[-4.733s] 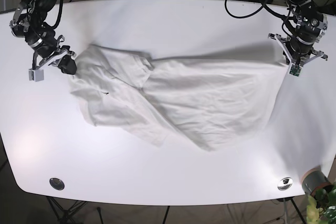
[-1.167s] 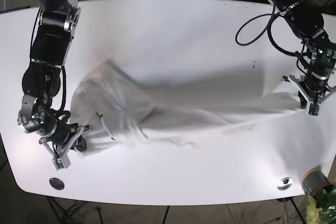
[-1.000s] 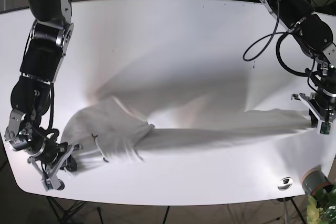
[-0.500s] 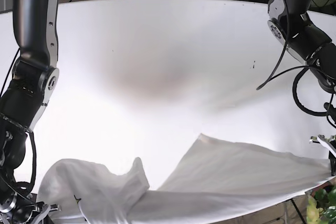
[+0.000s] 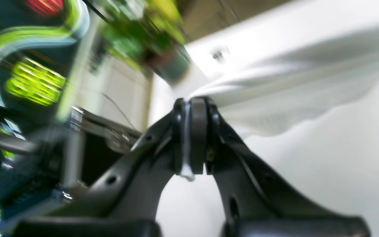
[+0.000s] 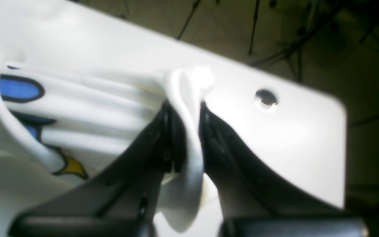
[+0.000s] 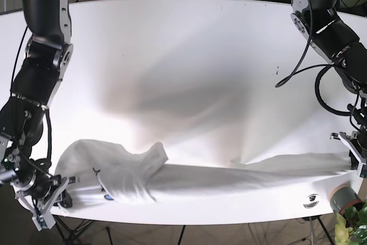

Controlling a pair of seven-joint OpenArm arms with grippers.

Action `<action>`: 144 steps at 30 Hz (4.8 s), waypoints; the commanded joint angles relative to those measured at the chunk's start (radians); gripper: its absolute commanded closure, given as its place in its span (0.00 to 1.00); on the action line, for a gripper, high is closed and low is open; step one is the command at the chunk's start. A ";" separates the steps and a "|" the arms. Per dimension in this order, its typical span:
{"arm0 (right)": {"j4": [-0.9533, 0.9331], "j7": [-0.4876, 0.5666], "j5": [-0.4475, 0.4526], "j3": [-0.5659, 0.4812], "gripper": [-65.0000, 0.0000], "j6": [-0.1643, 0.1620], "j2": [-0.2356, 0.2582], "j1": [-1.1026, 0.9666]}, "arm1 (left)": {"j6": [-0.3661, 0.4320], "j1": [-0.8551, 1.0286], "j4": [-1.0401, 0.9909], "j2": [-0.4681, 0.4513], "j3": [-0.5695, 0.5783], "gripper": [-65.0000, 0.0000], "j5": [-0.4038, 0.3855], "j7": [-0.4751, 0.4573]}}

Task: Fold the T-shirt properly
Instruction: 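Lift the T-shirt with both grippers and lay it back on the table, then release the left gripper and regrasp the shirt's hem edge lower down, then lift the T-shirt with both grippers, flip it and lay it flat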

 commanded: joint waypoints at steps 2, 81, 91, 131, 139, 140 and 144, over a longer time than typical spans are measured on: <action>0.096 0.026 -0.023 0.045 0.97 -0.007 -0.012 -0.075 | 0.020 0.057 -0.012 -0.024 -0.012 1.00 0.029 -0.075; 0.401 0.107 -0.023 0.123 0.97 -0.007 -0.194 -0.810 | 0.020 -0.138 -0.873 0.076 0.206 0.37 -0.138 -0.322; 0.401 0.107 -0.023 0.128 0.97 -0.007 -0.194 -0.798 | 0.044 -0.241 -1.191 0.080 0.252 0.37 -0.134 -0.498; 0.442 0.107 -0.026 0.128 0.97 -0.007 -0.188 -0.738 | 0.038 -0.129 -0.892 0.125 0.180 1.00 -0.140 -0.360; 0.442 0.126 -0.036 0.129 0.97 -0.018 -0.193 -0.629 | 0.036 -0.103 -0.600 0.131 0.171 1.00 -0.140 -0.214; 0.441 0.127 -0.036 0.128 0.97 -0.018 -0.191 -0.612 | 0.036 -0.103 -0.572 0.131 0.171 1.00 -0.140 -0.197; 0.386 0.124 -0.036 0.123 0.97 -0.018 -0.187 -0.510 | 0.036 -0.106 -0.422 0.126 0.169 1.00 -0.141 -0.125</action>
